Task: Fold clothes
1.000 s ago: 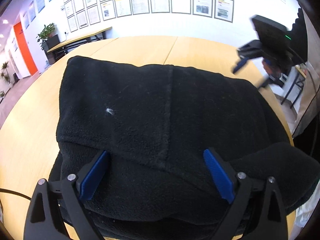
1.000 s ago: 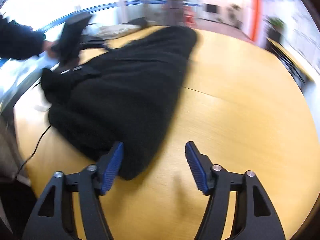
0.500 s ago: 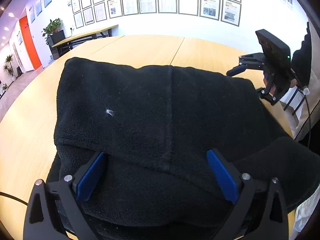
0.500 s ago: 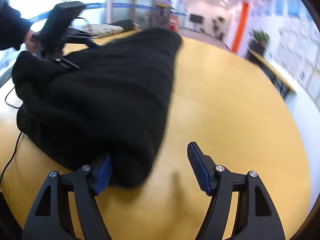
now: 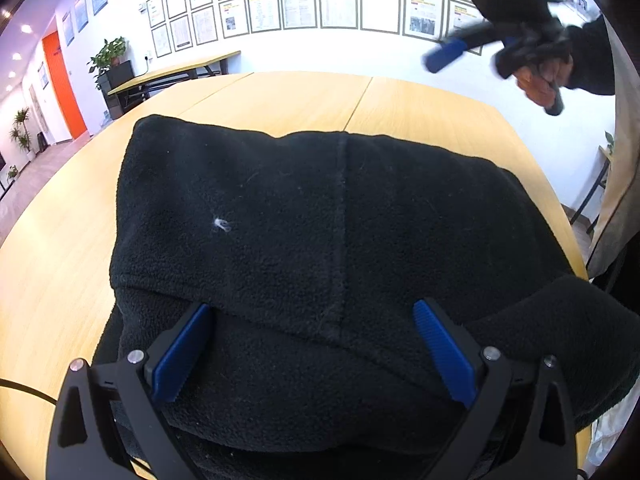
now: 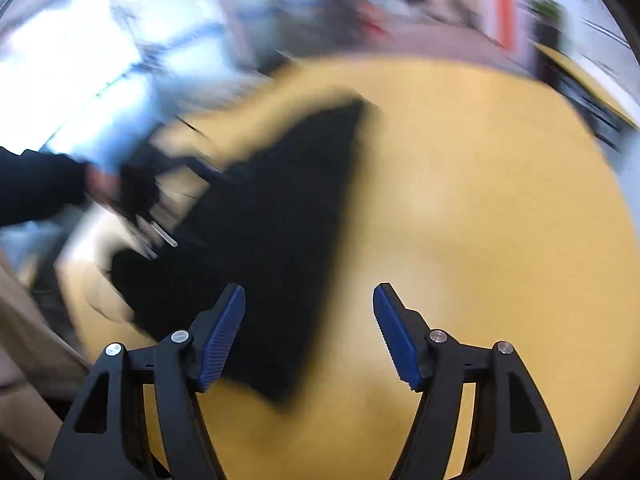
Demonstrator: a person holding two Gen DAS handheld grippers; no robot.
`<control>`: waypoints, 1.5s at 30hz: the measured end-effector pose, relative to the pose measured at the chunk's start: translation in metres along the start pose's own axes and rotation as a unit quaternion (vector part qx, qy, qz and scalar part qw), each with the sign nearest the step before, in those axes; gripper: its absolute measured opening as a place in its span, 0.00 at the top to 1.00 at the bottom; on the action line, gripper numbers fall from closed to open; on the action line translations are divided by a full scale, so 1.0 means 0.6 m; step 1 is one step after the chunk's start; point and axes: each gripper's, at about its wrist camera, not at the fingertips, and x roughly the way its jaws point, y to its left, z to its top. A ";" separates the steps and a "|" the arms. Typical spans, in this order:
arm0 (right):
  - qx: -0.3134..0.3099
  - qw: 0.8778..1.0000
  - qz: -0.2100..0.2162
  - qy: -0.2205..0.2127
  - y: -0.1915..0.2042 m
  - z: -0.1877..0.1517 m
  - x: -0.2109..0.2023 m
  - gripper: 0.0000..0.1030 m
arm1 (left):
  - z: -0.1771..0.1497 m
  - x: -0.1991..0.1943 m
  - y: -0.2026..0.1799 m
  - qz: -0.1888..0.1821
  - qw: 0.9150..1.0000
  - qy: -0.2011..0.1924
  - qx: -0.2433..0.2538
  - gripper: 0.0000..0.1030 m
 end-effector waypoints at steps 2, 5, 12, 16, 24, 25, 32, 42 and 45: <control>-0.061 0.996 0.038 0.049 0.026 -0.008 0.049 0.47 | -0.003 -0.002 0.000 0.003 1.000 0.000 -0.004 0.00; -0.087 0.986 0.043 0.137 0.021 -0.057 0.144 0.58 | -0.005 -0.011 0.001 0.011 1.000 0.004 -0.012 0.01; -0.038 0.983 0.117 0.136 -0.024 -0.080 0.115 0.54 | 0.022 -0.140 -0.104 0.064 0.996 -0.057 0.001 0.11; 0.003 0.978 0.152 0.140 -0.062 -0.095 0.096 0.62 | -0.006 -0.137 -0.203 0.019 0.997 -0.028 0.070 0.11; 0.005 0.969 0.208 0.134 -0.083 -0.019 0.027 0.68 | -0.108 -0.088 -0.229 0.047 0.996 0.018 0.070 0.10; 0.004 0.967 0.217 0.130 -0.084 -0.005 0.017 0.68 | -0.119 -0.088 -0.231 0.050 0.996 0.020 0.072 0.10; -0.129 0.934 0.172 0.286 -0.012 -0.002 0.191 0.66 | -0.147 -0.082 -0.237 0.050 0.997 0.033 0.050 0.03; -0.130 0.956 0.145 0.218 -0.018 -0.080 0.110 0.69 | -0.153 -0.141 -0.232 0.063 0.996 0.054 -0.020 0.02; -0.142 0.967 0.123 0.170 -0.006 -0.100 0.022 0.66 | -0.153 -0.218 -0.224 0.084 0.988 0.067 -0.115 0.02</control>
